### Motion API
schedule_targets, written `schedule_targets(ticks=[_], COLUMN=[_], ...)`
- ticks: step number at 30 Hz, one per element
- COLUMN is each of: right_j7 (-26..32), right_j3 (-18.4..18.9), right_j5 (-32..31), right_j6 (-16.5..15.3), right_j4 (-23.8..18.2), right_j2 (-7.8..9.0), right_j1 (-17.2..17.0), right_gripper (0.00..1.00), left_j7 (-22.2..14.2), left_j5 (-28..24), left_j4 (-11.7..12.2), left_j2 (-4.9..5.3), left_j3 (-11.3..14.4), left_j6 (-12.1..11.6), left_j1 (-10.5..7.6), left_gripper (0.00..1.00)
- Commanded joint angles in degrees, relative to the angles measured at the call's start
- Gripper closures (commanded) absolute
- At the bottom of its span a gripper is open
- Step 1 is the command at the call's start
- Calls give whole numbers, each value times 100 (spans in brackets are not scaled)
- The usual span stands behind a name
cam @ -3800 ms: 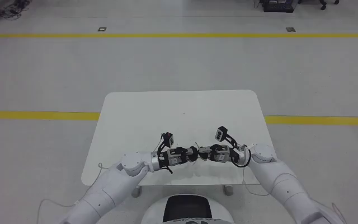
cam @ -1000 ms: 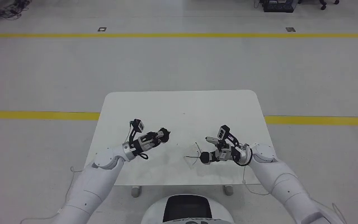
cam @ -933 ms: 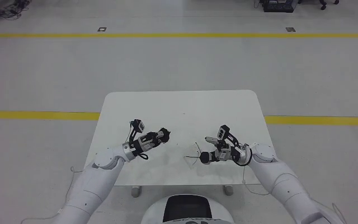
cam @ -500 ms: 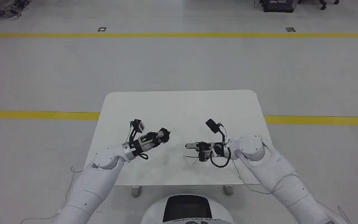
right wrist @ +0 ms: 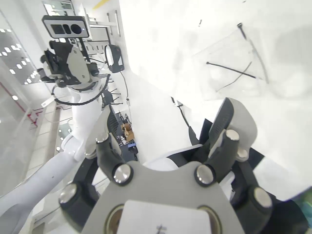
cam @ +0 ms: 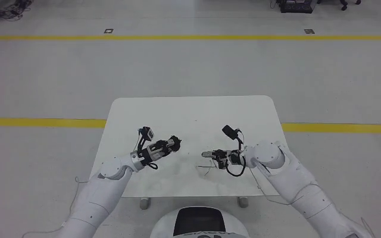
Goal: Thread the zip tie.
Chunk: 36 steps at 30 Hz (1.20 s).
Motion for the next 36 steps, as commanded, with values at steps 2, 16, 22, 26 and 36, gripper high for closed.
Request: schedule_targets(ticks=[2, 16, 22, 26, 36], right_j7=[371, 1772, 1846, 1846, 1438], right_j3=[13, -1419, -1565, -1565, -1542], right_j5=[-504, -2447, -2426, -2426, -2737], right_j6=[-329, -754, -889, -889, -2089], right_j4=[-21, 519, 600, 600, 606], right_j2=[64, -214, -278, -278, -212], right_j1=[114, 1536, 1670, 1670, 1608], right_gripper=[0, 0, 0, 0, 0], left_j7=[0, 0, 0, 0, 0], left_j5=[0, 0, 0, 0, 0], left_j4=[0, 0, 0, 0, 0], left_j2=[0, 0, 0, 0, 0], left_j3=[0, 0, 0, 0, 0], left_j6=[0, 0, 0, 0, 0], left_j1=[0, 0, 0, 0, 0], left_gripper=[100, 100, 100, 100, 100])
